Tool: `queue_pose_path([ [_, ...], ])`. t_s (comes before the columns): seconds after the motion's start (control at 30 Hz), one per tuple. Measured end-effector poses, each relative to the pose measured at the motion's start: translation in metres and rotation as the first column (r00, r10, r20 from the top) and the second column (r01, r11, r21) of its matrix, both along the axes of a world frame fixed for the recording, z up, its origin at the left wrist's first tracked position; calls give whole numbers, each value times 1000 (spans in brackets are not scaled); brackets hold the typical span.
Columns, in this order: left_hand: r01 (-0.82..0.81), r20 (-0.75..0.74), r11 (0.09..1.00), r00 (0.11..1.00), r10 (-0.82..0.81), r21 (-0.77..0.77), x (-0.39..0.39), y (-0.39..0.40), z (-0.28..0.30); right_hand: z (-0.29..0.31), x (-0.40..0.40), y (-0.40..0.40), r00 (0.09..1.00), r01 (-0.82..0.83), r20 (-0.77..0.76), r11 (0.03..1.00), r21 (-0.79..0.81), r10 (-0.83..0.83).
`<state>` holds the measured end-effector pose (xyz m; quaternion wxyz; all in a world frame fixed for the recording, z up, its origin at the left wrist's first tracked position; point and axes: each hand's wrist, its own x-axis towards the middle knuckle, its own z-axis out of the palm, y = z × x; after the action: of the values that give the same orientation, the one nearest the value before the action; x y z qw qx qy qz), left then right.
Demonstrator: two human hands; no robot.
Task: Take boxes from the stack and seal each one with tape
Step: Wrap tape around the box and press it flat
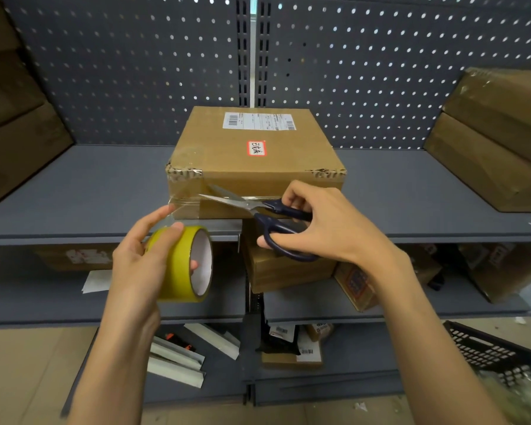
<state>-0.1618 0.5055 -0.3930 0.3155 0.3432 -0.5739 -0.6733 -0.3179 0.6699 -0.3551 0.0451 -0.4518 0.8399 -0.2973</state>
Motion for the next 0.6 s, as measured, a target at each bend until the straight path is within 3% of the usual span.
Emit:
queue_pose_path([
  [0.2, 0, 22, 1000, 1000, -1, 15, 0, -3, -1, -3, -2, -7, 995, -56, 90, 996, 75, 49],
  [0.6, 24, 30, 999, 999, -25, 32, 2, -7, 0, -6, -9, -21, 975, -96, 209, 993, 65, 80],
])
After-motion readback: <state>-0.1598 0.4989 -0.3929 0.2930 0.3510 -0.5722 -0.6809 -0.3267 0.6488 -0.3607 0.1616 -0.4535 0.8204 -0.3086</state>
